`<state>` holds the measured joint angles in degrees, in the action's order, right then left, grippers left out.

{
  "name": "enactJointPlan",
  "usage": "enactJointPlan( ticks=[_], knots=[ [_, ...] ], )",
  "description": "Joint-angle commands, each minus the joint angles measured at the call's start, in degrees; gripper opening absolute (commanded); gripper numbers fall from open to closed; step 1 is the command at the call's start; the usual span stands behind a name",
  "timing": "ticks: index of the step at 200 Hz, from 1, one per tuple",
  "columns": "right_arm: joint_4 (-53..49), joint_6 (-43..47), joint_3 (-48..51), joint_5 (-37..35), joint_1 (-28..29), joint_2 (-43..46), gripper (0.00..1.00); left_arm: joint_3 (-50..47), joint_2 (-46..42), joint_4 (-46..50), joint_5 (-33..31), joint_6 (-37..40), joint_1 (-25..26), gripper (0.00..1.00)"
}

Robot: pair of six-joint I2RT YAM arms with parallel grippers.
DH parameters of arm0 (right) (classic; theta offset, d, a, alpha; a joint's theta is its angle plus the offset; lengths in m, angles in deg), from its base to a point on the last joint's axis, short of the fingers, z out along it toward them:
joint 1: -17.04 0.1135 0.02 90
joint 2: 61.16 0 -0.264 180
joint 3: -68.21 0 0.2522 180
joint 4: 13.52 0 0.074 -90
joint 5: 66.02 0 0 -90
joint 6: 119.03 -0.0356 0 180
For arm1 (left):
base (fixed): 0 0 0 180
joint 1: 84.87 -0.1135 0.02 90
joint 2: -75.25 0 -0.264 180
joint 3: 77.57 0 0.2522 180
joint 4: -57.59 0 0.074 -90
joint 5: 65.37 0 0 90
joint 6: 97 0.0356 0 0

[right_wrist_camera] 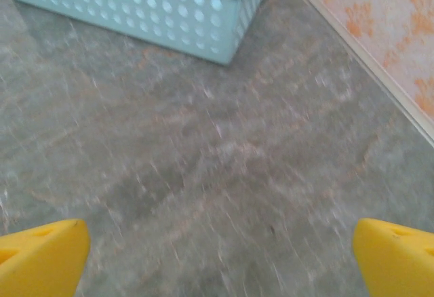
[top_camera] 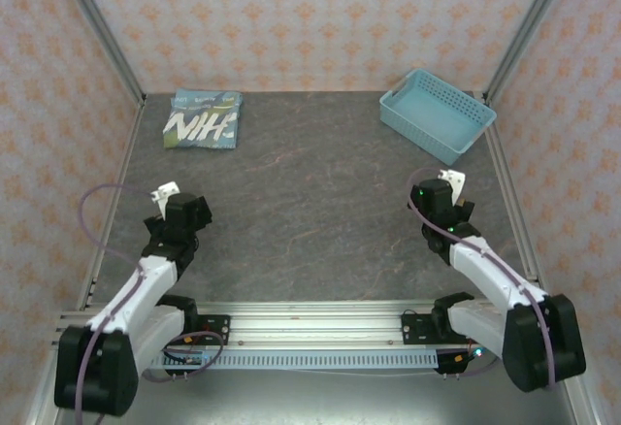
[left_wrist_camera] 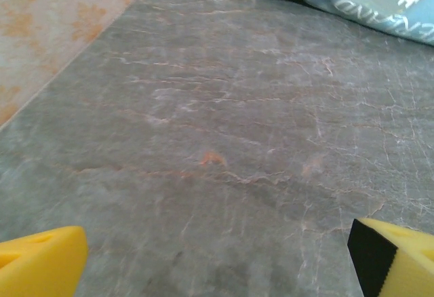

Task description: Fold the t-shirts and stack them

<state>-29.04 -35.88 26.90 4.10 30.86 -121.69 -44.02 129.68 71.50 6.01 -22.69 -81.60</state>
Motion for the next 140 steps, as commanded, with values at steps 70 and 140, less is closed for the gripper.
enactJointPlan(
  ticks=[70,140],
  knots=[
    [35.01,7.5,2.86,11.02,-9.11,-16.74,0.99,1.35,24.18,-42.3,10.42,8.89,-5.47,1.0],
    [50.25,7.75,6.57,12.19,-11.52,-25.57,0.99,2.04,31.51,-48.29,7.65,13.24,-1.35,1.0]
  ],
)
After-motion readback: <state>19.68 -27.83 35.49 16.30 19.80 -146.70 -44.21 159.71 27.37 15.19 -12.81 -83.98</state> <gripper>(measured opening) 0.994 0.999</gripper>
